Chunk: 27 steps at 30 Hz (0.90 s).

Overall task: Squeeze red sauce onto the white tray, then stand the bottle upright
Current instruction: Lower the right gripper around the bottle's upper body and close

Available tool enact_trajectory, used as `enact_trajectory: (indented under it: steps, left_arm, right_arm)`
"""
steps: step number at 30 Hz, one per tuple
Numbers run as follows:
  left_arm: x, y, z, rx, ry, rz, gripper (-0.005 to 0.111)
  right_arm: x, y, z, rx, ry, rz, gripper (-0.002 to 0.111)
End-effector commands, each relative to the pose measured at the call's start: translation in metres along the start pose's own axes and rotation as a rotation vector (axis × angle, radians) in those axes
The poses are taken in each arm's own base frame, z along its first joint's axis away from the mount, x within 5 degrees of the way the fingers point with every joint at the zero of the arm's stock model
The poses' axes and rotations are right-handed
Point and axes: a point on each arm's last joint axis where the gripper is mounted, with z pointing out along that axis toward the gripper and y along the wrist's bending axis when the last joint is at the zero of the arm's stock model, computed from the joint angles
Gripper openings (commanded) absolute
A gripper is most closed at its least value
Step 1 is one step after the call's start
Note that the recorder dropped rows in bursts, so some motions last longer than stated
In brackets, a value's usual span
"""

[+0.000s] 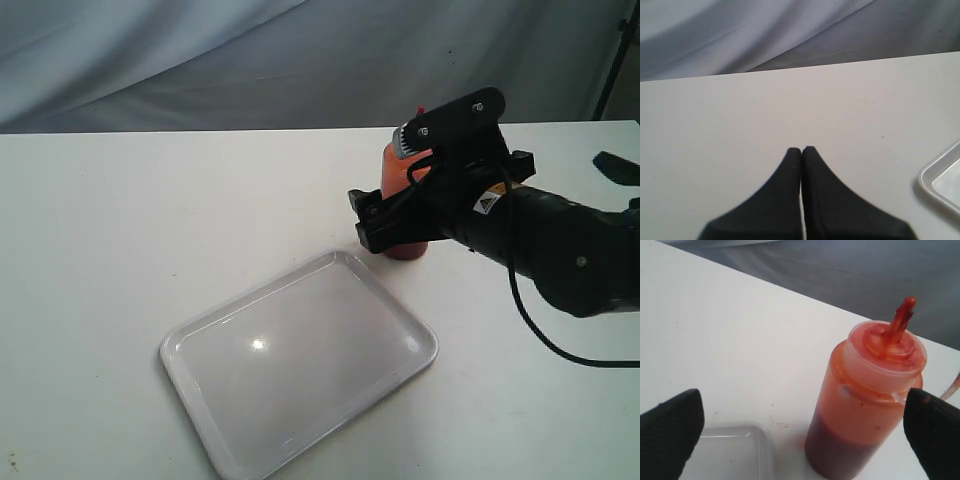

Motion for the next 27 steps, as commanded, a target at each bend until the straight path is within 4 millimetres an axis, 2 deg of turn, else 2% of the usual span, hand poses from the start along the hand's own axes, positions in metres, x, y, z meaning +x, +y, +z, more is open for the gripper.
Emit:
enact_trajectory:
  steps: [1, 4, 11, 15, 17, 19, 21, 24, 27]
  left_arm:
    - [0.0, -0.001, 0.0, 0.006, -0.012, -0.003, 0.001]
    - [0.0, -0.001, 0.0, 0.006, -0.012, -0.003, 0.001]
    - [0.0, -0.001, 0.0, 0.006, -0.012, -0.006, 0.001]
    - [0.0, -0.001, 0.0, 0.006, -0.012, -0.006, 0.001]
    - [0.0, -0.001, 0.0, 0.006, -0.012, -0.006, 0.001]
    - [0.0, -0.001, 0.0, 0.006, -0.012, -0.003, 0.001]
    - [0.0, -0.001, 0.0, 0.006, -0.012, -0.003, 0.001]
    - [0.0, -0.001, 0.0, 0.006, -0.012, -0.003, 0.001]
    - [0.0, -0.001, 0.0, 0.006, -0.012, -0.005, 0.001]
  right_arm:
    - [-0.001, -0.002, 0.002, 0.028, -0.002, 0.001, 0.105]
    - [0.001, -0.008, 0.001, 0.088, 0.006, -0.006, 0.105]
    - [0.021, -0.021, -0.006, 0.253, -0.028, -0.06, 0.105]
    - [0.042, -0.016, 0.014, 0.243, -0.008, -0.049, 0.105]
    - [0.058, -0.013, 0.028, 0.263, -0.041, -0.026, 0.105]
    - [0.064, -0.01, 0.036, 0.242, -0.107, 0.054, 0.105]
    - [0.069, -0.011, 0.04, 0.259, -0.158, 0.133, 0.105]
    - [0.075, -0.01, 0.044, 0.261, -0.179, 0.116, 0.105]
    - [0.067, -0.008, 0.053, 0.252, -0.204, 0.139, 0.105]
